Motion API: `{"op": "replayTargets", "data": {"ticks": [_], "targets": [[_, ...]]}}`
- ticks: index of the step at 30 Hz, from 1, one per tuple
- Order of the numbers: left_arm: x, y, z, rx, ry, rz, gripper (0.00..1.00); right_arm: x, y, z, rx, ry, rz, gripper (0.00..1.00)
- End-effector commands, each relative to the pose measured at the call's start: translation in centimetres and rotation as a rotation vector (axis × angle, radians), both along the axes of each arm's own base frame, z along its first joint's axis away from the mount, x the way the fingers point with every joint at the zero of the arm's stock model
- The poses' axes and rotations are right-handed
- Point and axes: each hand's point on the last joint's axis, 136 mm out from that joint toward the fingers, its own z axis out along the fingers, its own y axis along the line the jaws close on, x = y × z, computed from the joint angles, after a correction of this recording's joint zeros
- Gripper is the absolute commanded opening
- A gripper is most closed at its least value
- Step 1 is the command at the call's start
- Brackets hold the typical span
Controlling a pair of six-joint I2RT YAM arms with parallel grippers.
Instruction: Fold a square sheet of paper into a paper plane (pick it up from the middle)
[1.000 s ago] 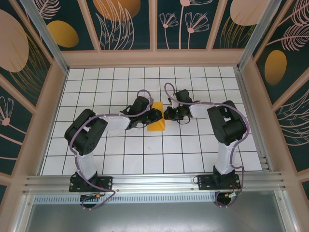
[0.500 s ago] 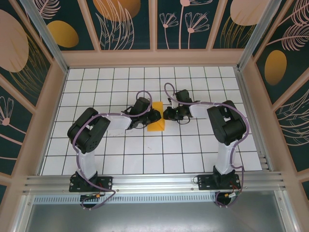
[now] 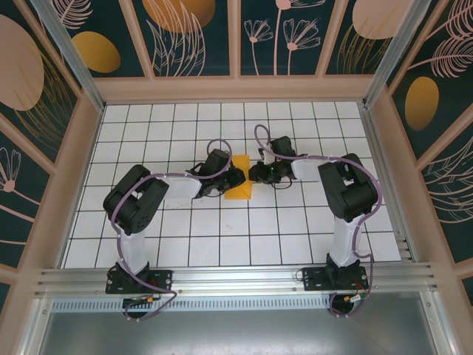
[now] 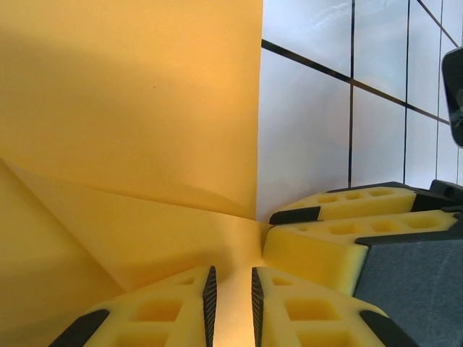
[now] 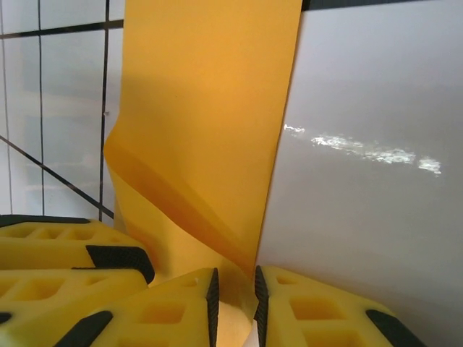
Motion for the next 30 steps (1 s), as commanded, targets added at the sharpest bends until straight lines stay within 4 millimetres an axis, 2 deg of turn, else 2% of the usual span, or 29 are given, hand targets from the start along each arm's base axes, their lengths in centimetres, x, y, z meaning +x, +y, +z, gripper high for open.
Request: {"op": "replayTargets", "data": {"ticks": [1,7,14,18,20,25,30], "targets": [[0.2,0.2,-0.5,0.006,0.01,0.027,0.22,0.2,0.2,2.8,0.09,-0.021,-0.026,0.25],[0.3,0.1,-0.2,-0.008,0.004,0.033,0.22,-0.4,-0.8,3.0,0.101,0.016,-0.117,0.32],[0.4,0.1,0.2,-0.014,-0.005,0.036,0.22,-0.8,-0.7,2.2,0.118,0.044,-0.123,0.33],[0.5,0.1,0.5,-0.017,-0.01,0.04,0.22,-0.6,-0.5,1.9,0.112,0.047,-0.118,0.3],[-0.1,0.6,-0.2,-0.003,0.006,0.041,0.22,-0.5,-0.5,1.6,0.109,0.05,-0.115,0.27],[-0.2,0.7,0.0,-0.004,0.004,0.045,0.22,-0.3,-0.5,1.2,0.097,0.052,-0.108,0.2],[-0.2,0.7,0.1,-0.005,0.002,0.045,0.22,-0.2,-0.2,1.3,0.097,0.039,-0.088,0.17]]}}
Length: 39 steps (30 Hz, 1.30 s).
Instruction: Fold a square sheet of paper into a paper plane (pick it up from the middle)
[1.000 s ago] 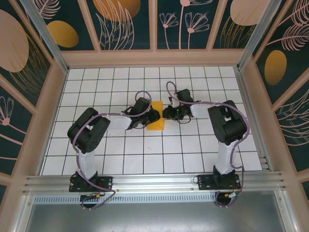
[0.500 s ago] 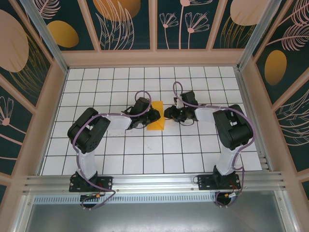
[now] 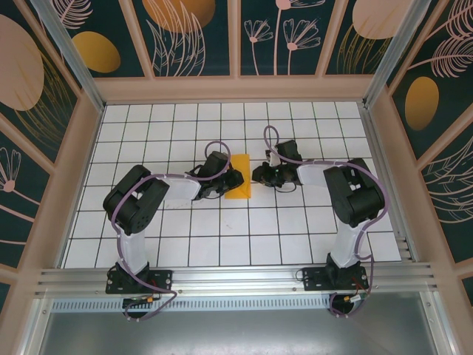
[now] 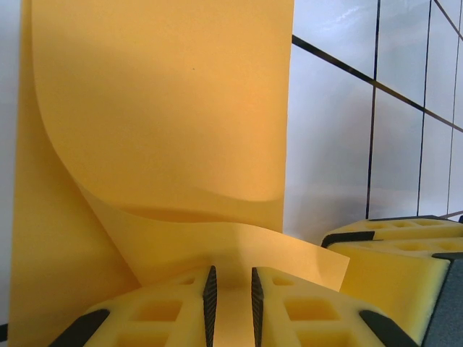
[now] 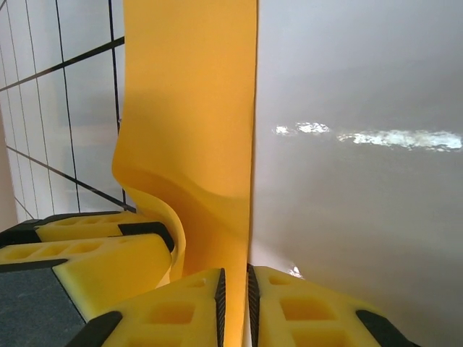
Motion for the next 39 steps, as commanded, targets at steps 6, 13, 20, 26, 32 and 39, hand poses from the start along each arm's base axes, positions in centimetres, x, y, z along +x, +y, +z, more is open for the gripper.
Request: {"op": "replayTargets", "data": {"ticks": [6,13,20,26,32,39], "targets": [[0.2,0.0,0.9,-0.013,-0.017,0.012,0.22,0.6,0.9,1.9,0.039,-0.074,0.039,0.19],[0.2,-0.1,0.9,-0.01,-0.017,0.009,0.22,0.0,1.3,2.9,0.076,-0.097,0.059,0.28],[0.2,0.0,0.9,-0.009,-0.016,0.01,0.22,-0.2,2.1,2.5,0.077,-0.086,0.081,0.33],[0.2,0.0,0.9,-0.01,-0.017,0.01,0.22,-0.1,2.0,2.3,0.068,-0.085,0.08,0.31],[0.2,0.0,0.8,-0.008,-0.014,0.01,0.22,-0.4,1.8,3.3,0.085,-0.125,0.077,0.41],[0.2,-0.1,0.9,-0.013,-0.016,0.007,0.22,-0.3,1.7,2.5,0.065,-0.105,0.073,0.32]]}}
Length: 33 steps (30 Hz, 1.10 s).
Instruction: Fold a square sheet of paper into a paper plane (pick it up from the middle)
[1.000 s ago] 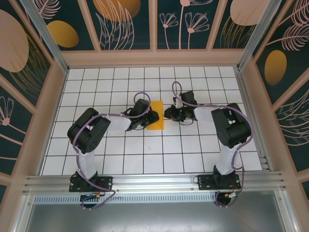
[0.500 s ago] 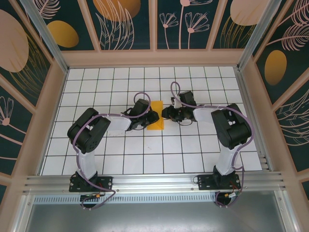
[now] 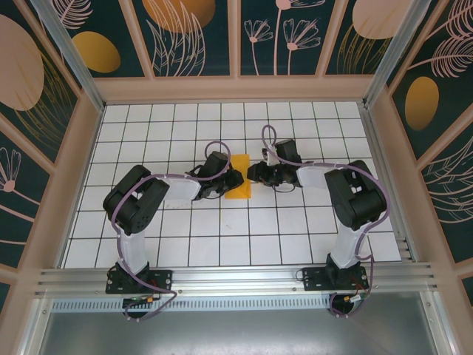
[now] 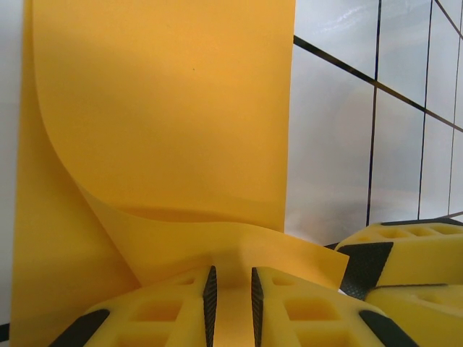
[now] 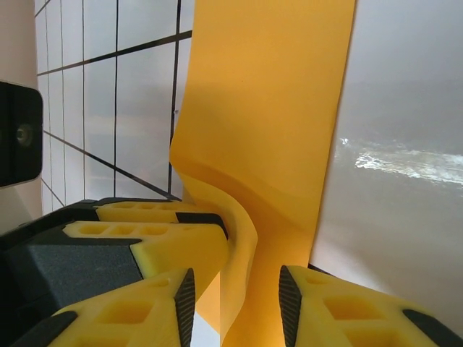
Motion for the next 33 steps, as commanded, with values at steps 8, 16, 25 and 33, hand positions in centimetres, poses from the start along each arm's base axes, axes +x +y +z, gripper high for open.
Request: {"op": "replayTargets", "data": {"ticks": [8,16,25,33], "targets": [[0.1,-0.3,1.2,-0.021,-0.02,0.0,0.22,0.5,0.6,-0.1,-0.01,-0.02,0.029,0.15],[0.1,-0.5,2.0,-0.04,-0.03,-0.01,0.22,1.3,0.3,-0.9,-0.06,-0.028,0.018,0.05],[0.0,-1.1,4.3,-0.089,-0.074,-0.044,0.27,2.1,0.1,-1.6,-0.089,-0.04,0.011,0.02],[-0.8,-1.9,4.7,-0.132,-0.065,-0.091,0.27,2.2,0.0,-2.1,-0.101,-0.036,0.01,0.01]]}}
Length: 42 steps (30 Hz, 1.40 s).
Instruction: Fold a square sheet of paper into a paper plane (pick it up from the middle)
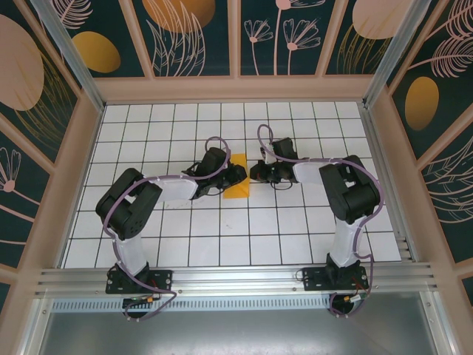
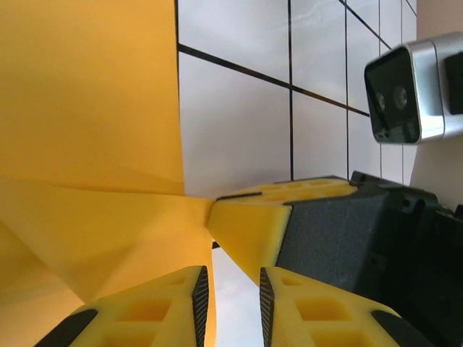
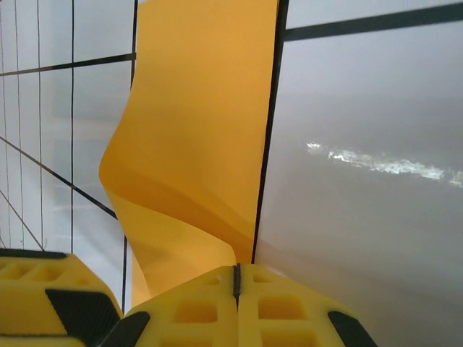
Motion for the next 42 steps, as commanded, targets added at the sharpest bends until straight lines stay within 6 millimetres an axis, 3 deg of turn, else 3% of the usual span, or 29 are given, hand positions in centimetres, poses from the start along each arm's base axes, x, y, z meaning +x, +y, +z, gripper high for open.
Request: {"op": "replayTargets", "data": {"ticks": [1,25,42], "targets": [[-0.7,-0.6,0.8,-0.039,-0.011,-0.041,0.27,0.5,0.3,-0.3,-0.016,-0.013,0.011,0.01],[-2.4,-0.4,-2.8,0.016,0.067,-0.082,0.17,0.5,1.5,-0.3,0.019,-0.026,0.073,0.01],[-2.8,-0.1,-3.8,0.033,0.086,-0.083,0.13,0.8,2.2,-0.3,0.027,-0.032,0.092,0.02]]}}
